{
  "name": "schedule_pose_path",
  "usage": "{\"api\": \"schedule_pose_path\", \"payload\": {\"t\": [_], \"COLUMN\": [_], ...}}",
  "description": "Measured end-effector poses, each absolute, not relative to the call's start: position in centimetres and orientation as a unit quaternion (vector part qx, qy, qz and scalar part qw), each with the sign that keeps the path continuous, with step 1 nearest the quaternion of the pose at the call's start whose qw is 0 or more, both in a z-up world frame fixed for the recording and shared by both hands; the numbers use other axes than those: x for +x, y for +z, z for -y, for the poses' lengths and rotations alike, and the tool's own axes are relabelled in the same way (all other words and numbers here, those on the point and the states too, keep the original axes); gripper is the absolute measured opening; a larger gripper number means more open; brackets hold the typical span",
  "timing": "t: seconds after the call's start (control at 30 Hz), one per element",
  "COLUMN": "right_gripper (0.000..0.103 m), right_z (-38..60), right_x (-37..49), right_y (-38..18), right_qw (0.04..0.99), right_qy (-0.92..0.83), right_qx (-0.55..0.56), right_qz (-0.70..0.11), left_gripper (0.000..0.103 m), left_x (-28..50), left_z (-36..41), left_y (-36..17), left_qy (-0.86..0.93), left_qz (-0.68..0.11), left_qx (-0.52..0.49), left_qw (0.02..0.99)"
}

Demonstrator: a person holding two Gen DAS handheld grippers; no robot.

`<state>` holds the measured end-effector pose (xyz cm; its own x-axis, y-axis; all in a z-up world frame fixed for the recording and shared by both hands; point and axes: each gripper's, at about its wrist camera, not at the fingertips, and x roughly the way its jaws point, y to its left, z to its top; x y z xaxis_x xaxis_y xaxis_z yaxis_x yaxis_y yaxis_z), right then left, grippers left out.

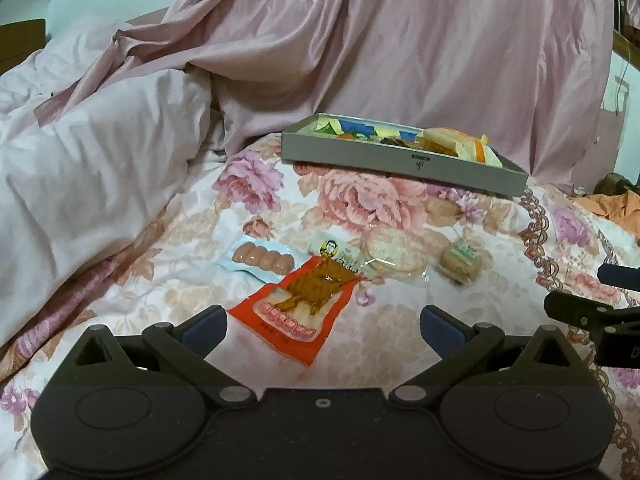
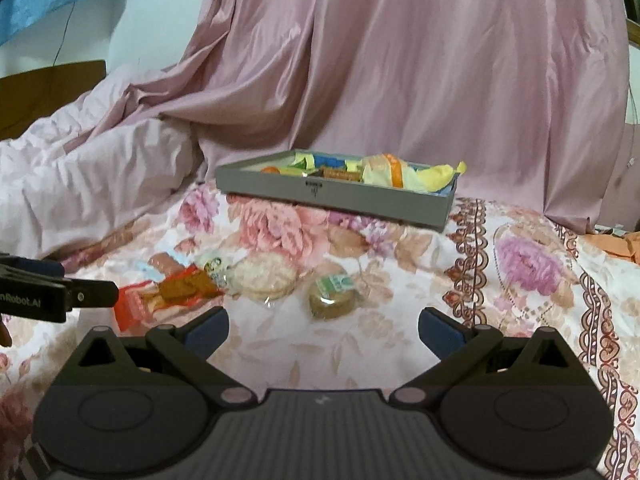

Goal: Organize snacks
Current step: 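Move both grippers back over the remaining snacks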

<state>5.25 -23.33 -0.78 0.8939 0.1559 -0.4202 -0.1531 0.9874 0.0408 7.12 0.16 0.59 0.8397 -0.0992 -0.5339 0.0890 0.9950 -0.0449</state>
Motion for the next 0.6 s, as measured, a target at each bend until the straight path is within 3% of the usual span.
{"api": "schedule_pose_path", "payload": {"t": [0.6], "right_gripper": [0.103], "right_z": [23.7], "right_x": [7.8], "right_y": [-3.2], "right_qw": [0.962], "right_qy": [0.068], "right_qx": [0.001], "right_qz": [-0.265], "left_gripper": [0.102], "left_x": [10.0], "left_z": [1.0], "left_y": [-1.2], "left_qy": [-0.077], "left_qz": [-0.314], "left_qx": [0.012], "left_qw": [0.946]}}
